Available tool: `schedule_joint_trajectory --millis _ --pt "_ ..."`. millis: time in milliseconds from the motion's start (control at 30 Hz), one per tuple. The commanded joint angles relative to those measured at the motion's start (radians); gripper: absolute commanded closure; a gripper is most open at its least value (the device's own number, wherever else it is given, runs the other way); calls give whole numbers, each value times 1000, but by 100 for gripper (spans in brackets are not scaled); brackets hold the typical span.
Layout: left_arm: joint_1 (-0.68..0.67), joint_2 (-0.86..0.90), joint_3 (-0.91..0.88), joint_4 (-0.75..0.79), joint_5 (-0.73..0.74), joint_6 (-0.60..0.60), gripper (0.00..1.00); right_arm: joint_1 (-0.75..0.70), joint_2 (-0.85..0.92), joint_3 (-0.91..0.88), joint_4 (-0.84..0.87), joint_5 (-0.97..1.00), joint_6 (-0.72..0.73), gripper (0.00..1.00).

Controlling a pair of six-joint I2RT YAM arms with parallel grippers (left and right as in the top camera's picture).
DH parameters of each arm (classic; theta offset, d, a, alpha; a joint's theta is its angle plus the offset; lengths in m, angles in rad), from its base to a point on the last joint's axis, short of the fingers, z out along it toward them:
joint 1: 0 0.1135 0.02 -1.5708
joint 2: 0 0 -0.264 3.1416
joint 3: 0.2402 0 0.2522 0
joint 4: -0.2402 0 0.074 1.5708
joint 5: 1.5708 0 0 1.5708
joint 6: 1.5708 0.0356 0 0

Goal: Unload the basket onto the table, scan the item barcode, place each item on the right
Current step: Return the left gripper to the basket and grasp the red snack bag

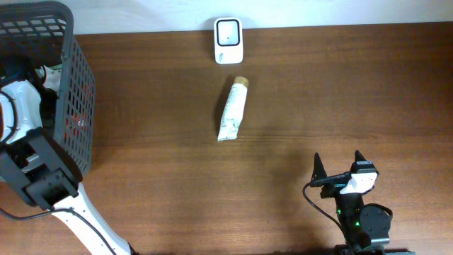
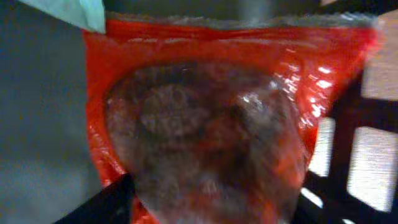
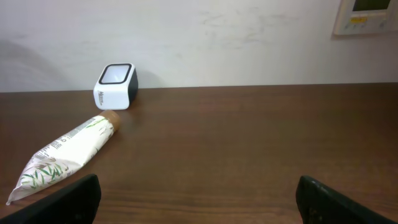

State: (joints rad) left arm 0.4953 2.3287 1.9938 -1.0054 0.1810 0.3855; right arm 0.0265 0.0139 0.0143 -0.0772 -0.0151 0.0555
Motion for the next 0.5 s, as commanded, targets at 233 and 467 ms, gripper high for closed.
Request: schedule_joint_trajectory --millis 233,467 --pt "50 69 0 -13 -69 -100 100 -5 -7 -9 -1 9 4 1" --pt "60 -26 256 -142 165 -269 100 -5 -7 -9 -1 9 4 1"
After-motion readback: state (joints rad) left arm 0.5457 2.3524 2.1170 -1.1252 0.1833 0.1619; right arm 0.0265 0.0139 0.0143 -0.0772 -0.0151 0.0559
